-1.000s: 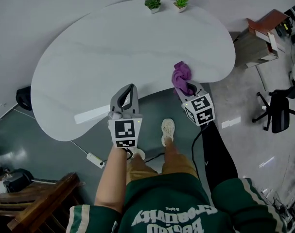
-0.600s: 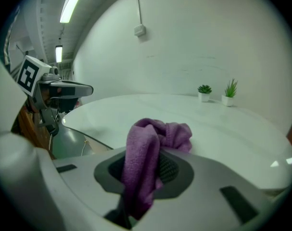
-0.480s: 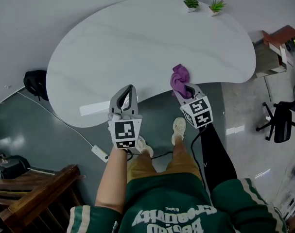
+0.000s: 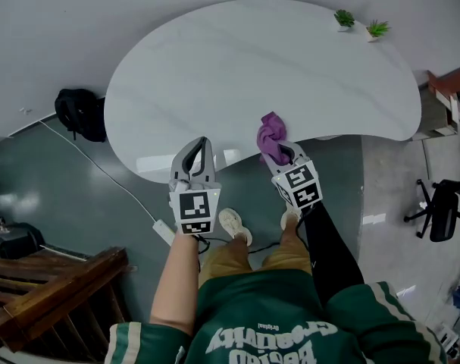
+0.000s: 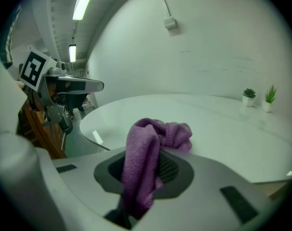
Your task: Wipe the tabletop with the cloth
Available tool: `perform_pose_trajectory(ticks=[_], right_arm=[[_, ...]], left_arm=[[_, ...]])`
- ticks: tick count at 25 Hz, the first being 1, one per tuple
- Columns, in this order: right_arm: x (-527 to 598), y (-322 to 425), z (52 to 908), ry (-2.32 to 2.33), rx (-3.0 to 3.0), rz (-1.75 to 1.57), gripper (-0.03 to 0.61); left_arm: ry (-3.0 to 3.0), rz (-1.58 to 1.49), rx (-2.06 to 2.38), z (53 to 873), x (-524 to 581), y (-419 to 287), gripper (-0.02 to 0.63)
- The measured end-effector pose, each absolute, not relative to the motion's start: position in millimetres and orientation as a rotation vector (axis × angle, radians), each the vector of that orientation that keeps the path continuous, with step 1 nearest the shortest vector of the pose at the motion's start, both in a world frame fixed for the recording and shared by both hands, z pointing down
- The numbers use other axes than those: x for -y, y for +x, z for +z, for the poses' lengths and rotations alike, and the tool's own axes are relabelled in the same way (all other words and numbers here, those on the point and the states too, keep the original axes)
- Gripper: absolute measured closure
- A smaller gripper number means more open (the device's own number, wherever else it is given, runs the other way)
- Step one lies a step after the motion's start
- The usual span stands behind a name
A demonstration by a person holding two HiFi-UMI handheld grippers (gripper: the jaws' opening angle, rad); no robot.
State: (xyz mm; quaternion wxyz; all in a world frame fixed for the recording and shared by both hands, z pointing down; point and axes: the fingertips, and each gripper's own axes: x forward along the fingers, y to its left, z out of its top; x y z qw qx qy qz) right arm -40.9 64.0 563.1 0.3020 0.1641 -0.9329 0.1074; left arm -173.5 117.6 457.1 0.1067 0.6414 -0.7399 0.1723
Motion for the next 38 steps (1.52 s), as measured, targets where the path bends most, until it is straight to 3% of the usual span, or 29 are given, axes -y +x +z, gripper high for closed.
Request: perform_pose_trajectory(ticks=[24, 29, 38], right_arm=[[-269.0, -250.2, 565.8, 0.122, 2.558, 0.329, 0.486], [-333.2, -295.7, 565.8, -0.175, 2.515, 0.348, 0.487], [-354.2, -301.3, 527.5, -0.281, 2.555, 0.268, 0.486]], left_arm=[[1.504, 0.498, 2.42, 441.4, -323.3, -339.0, 0.614], [1.39, 0.485, 2.476, 435.1, -371.8, -361.7, 0.614], [1.349, 0.442, 2.512, 423.1, -395.0, -366.8, 0.614]])
